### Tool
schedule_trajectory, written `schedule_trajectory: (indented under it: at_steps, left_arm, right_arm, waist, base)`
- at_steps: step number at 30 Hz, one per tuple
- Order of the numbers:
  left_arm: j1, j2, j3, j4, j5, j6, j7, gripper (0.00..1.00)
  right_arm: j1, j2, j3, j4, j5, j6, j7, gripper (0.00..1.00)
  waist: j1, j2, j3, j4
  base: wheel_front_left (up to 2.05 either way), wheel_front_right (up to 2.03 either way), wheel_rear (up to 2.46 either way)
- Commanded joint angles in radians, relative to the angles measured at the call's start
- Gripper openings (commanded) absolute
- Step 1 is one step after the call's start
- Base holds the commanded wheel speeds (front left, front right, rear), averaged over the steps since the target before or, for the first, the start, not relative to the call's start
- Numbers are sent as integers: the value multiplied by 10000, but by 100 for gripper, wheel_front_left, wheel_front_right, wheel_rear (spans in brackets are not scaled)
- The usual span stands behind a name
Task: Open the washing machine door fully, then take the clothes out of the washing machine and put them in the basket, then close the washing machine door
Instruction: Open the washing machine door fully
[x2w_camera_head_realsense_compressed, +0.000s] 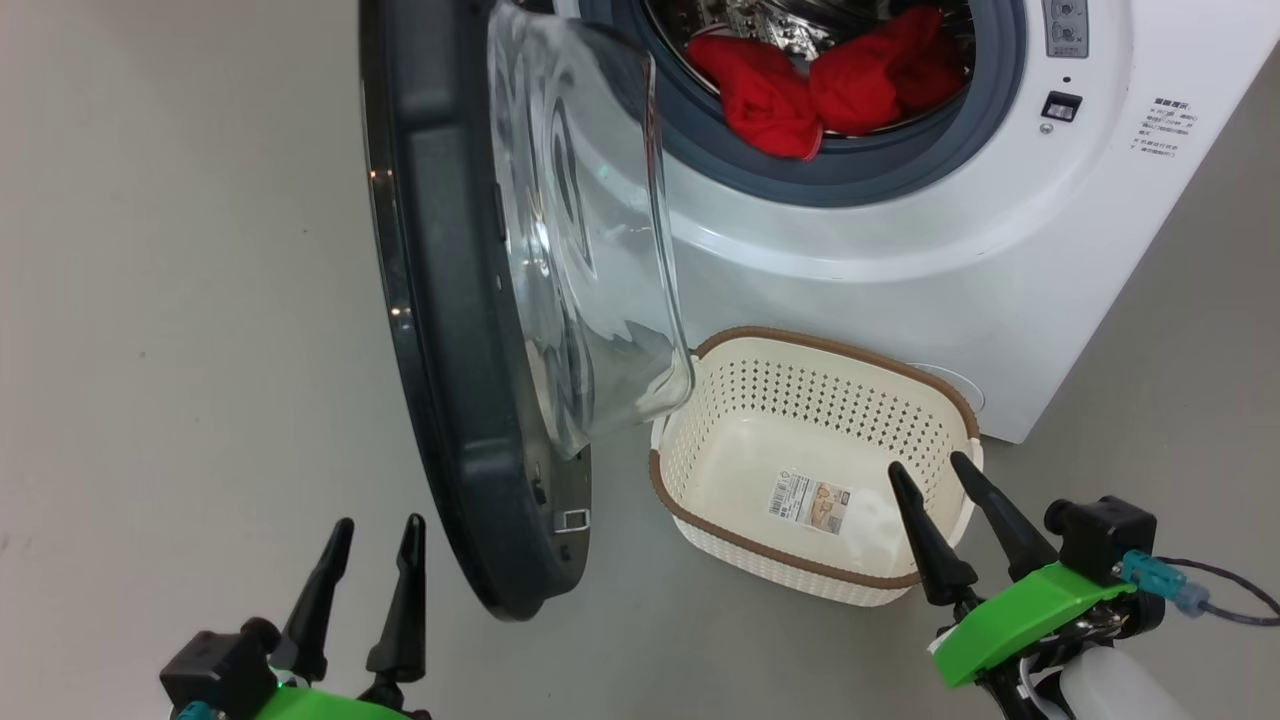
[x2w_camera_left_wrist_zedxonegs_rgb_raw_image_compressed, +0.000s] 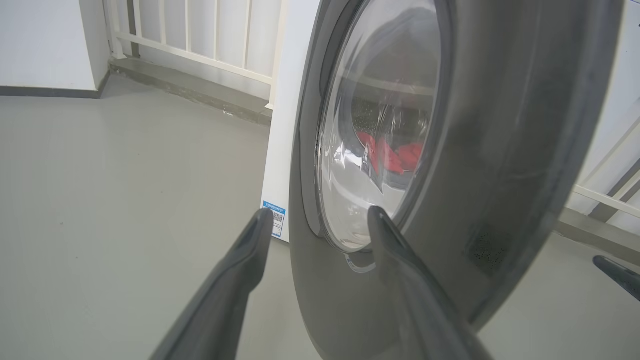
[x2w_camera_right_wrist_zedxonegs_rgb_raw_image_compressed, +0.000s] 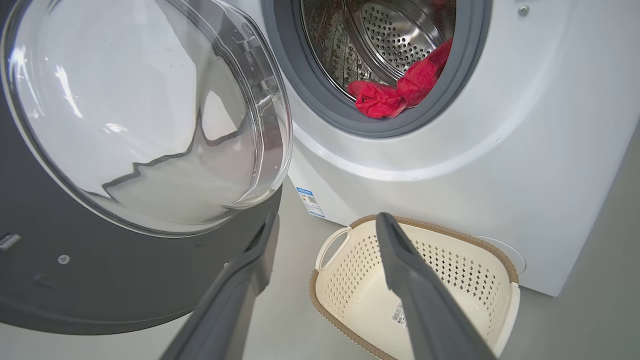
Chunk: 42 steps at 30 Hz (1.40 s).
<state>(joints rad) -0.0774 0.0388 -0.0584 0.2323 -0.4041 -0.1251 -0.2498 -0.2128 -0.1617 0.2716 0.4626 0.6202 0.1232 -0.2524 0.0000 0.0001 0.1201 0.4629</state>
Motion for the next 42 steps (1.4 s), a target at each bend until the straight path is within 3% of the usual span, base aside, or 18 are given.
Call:
schedule_trajectory:
  at_steps: [1, 6, 10, 17, 25, 26, 27, 34, 42]
  left_arm:
    - [-89, 114, 364, -197, 29, -55, -120, 100]
    - [-129, 114, 321, -179, 20, -55, -120, 100]
    - [-151, 114, 326, -196, 27, -55, -120, 100]
    - [-134, 114, 348, -191, 2, -55, -120, 100]
    - [-154, 114, 324, -239, -68, -55, -120, 100]
    - [-161, 114, 285, -272, -167, -55, -120, 43]
    - [-166, 114, 289, -309, -194, -55, -120, 0]
    - [-357, 114, 705, -1256, -601, -55, -120, 0]
    - [-710, 114, 974, -4299, -638, -55, -120, 0]
  right_arm:
    - [135, 138, -14, -340, -449, 75, -93, 100]
    - [526, 534, -986, -956, -2575, 75, -93, 100]
    - [847, 823, -1732, -1464, -3590, 75, -93, 100]
    - [1254, 1064, -2431, -1516, -4309, 75, -93, 100]
    - [1340, 1110, -2541, -1571, -4389, 75, -93, 100]
    - [1338, 1111, -2520, -1570, -4366, 75, -93, 100]
    - [1336, 1111, -2503, -1565, -4349, 75, -93, 100]
    - [1344, 1113, -2437, -1571, -4250, 75, -93, 100]
    - [1384, 1114, -2342, -1623, -4227, 75, -93, 100]
  waist:
    - [0, -1, 11, 3]
    - [0, -1, 57, 21]
    - [0, -1, 75, 43]
    - [0, -1, 65, 8]
    - [0, -1, 66, -29]
    - [0, -1, 69, -35]
    - [0, -1, 67, -35]
    - [0, -1, 28, -6]
    - [0, -1, -39, -13]
  base:
    - [0, 0, 0]
    - [0, 0, 0]
    - [0, 0, 0]
    - [0, 0, 0]
    - [0, 0, 0]
    - [0, 0, 0]
    - [0, 0, 0]
    - [0, 0, 0]
    - [0, 0, 0]
